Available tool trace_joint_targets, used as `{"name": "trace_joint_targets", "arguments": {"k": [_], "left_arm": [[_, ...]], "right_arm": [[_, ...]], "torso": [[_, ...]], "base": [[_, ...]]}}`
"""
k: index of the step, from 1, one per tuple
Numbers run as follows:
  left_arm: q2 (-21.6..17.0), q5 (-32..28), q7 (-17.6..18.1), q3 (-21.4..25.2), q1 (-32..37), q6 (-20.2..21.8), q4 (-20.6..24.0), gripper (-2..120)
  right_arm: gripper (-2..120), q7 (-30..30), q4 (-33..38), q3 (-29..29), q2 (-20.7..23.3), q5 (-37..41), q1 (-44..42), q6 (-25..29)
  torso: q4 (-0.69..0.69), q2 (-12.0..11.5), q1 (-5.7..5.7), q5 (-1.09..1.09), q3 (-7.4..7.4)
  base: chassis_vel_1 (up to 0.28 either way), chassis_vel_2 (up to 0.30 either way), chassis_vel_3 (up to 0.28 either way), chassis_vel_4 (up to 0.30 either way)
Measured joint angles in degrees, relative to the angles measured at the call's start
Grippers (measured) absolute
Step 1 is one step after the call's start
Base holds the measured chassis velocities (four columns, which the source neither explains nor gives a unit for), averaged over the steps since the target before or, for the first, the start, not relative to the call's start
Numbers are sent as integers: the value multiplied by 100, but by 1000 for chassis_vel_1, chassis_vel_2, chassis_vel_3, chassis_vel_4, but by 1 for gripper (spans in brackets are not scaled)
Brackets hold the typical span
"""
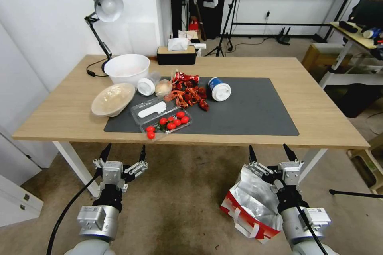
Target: Pick up the food delivery bag from the floor and place it on the table.
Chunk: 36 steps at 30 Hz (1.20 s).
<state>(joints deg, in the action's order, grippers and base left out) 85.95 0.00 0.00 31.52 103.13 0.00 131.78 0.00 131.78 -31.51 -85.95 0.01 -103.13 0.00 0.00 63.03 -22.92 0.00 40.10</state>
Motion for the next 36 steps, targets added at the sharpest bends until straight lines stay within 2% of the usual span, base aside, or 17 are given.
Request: {"name": "trace_joint_targets", "arguments": {"k": [17, 19, 20, 23, 24, 26, 27, 29, 31, 36], "left_arm": [[-3, -6, 16, -12, 0, 5, 6, 100], [-67, -200, 288, -267, 14, 223, 164, 100], [-67, -200, 288, -267, 14, 223, 164, 100], [-236, -713, 994, -935, 57, 815, 584, 100], [-236, -713, 994, -935, 57, 815, 584, 100], [-348, -1049, 1453, -1362, 83, 1204, 850, 100], [-380, -1165, 1597, -1501, 108, 1271, 932, 100], [-360, -1294, 1701, -1622, 182, 1106, 947, 100], [-332, -1401, 1735, -1674, 247, 733, 880, 100], [-352, -1473, 1698, -1669, 290, 404, 759, 100]], "right_arm": [[100, 1, 6, 0, -1, 3, -19, -5], [100, 28, 250, -10, -65, 78, -321, -105], [100, 28, 250, -10, -65, 78, -321, -105], [100, 107, 885, -54, -234, 275, -1113, -391], [100, 107, 885, -54, -234, 275, -1113, -391], [100, 161, 986, -116, -225, 528, -1338, -437], [100, 180, 986, -133, -207, 593, -1338, -428], [100, 199, 976, -156, -191, 631, -1313, -386], [100, 243, 932, -210, -167, 639, -1239, -303], [100, 431, 788, -363, -88, 657, -1024, -33]], "torso": [[-1, 0, 0, 0, 0], [-2, -1, 0, -2, 0], [-2, -1, 0, -2, 0], [3, 0, 1, 1, -1], [3, 0, 1, 1, -1], [3, 1, 1, 4, -1], [3, 1, 0, -4, -1], [0, 1, 1, -2, -1], [-2, 0, 1, -3, 0], [-1, 0, 1, 0, 0]], "base": [[0, 0, 0, 0], [0, 0, 0, 0], [0, 0, 0, 0], [0, 0, 0, 0], [0, 0, 0, 0], [0, 0, 0, 0], [0, 0, 0, 0], [0, 0, 0, 0], [0, 0, 0, 0], [0, 0, 0, 0]]}}
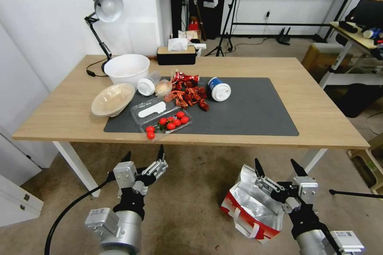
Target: Pick up the food delivery bag from the floor and place it on the table.
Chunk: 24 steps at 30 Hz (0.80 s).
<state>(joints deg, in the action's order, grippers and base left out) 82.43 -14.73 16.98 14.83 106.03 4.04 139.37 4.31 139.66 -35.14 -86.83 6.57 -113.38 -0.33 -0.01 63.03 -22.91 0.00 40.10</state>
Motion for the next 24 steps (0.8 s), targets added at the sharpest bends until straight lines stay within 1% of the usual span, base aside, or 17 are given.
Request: {"name": "trace_joint_targets", "arguments": {"k": [2, 4, 11, 16, 20, 24], "left_arm": [[-4, -3, -6, 5, -1, -37, -14, 100], [-28, -12, -29, 41, -29, -189, -94, 100], [-88, -70, -22, 88, -89, -368, -202, 100], [-140, -121, 5, 119, -106, -404, -203, 100], [-198, -159, 97, 156, -122, -362, -188, 100], [-258, -229, 202, 229, -200, -293, -211, 100]], "right_arm": [[100, 34, -20, -13, 14, 2, 20, 39], [100, 221, -117, -67, 69, 10, 90, 237], [100, 387, -224, -88, 12, -20, 124, 371], [100, 398, -235, -68, -58, -68, 119, 394], [100, 397, -259, -50, -114, -104, 106, 435], [100, 414, -281, -28, -148, -103, 83, 455]], "torso": [[0, 0, 0, 0, 0], [0, 0, -1, -1, 0], [1, 0, 0, 0, 0], [1, 0, -1, 0, 0], [1, -4, 0, 0, -1], [2, -71, 33, 0, -33]], "base": [[0, 0, 0, 0], [0, 0, 0, 0], [0, 0, 0, 0], [0, 0, 0, 0], [0, 0, 0, 0], [0, 0, 0, 0]]}}
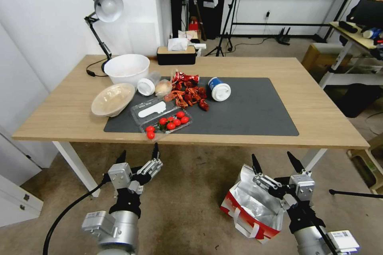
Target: Pick up the food delivery bag from the floor and place it on the table.
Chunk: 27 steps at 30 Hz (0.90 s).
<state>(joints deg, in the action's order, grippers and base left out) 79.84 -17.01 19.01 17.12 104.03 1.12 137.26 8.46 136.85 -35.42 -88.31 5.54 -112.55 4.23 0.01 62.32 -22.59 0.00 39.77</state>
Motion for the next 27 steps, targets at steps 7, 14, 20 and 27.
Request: {"name": "trace_joint_targets", "arguments": {"k": [7, 14, 20, 27], "left_arm": [[-66, 26, 12, 95, -82, -71, -121, 100], [-66, 71, 22, 103, -97, -78, -179, 100], [-66, 127, 18, 111, -85, -79, -188, 100], [-162, 169, -54, 200, -38, -73, -195, 100]], "right_arm": [[100, 56, -7, 2, -23, 53, 1, 0], [100, 95, -16, -5, -1, 100, 14, -9], [100, 95, -40, -3, 13, 145, 50, -12], [100, 93, -58, -12, 76, 259, 94, -16]], "torso": [[0, -231, 101, 0, -133], [0, -433, 188, 0, -248], [0, -612, 270, 0, -346], [-1, -807, 353, 0, -458]], "base": [[0, 0, 0, 0], [0, 0, 0, 0], [0, 0, 0, 0], [0, 0, 0, 0]]}}
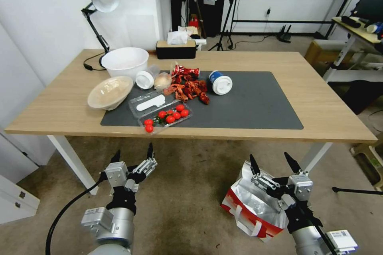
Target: Pick up the food delivery bag from the floor and place it on the table.
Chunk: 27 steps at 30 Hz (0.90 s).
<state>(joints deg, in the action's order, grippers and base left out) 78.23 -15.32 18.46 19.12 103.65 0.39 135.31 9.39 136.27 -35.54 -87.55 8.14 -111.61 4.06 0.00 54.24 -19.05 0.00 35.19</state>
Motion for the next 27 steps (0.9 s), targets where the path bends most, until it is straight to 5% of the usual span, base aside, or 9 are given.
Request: {"name": "trace_joint_targets", "arguments": {"k": [15, 27], "left_arm": [[-438, 98, -206, 309, 0, -108, -275, 100], [-345, 354, -325, 300, 66, -267, -379, 100]], "right_arm": [[100, 23, -231, -71, 314, 300, 165, -38], [100, 146, -440, -123, 550, 462, 269, -21]], "torso": [[0, -436, 184, 0, -248], [0, -720, 309, 0, -412]], "base": [[0, 0, 0, 0], [0, 0, 0, 0]]}}
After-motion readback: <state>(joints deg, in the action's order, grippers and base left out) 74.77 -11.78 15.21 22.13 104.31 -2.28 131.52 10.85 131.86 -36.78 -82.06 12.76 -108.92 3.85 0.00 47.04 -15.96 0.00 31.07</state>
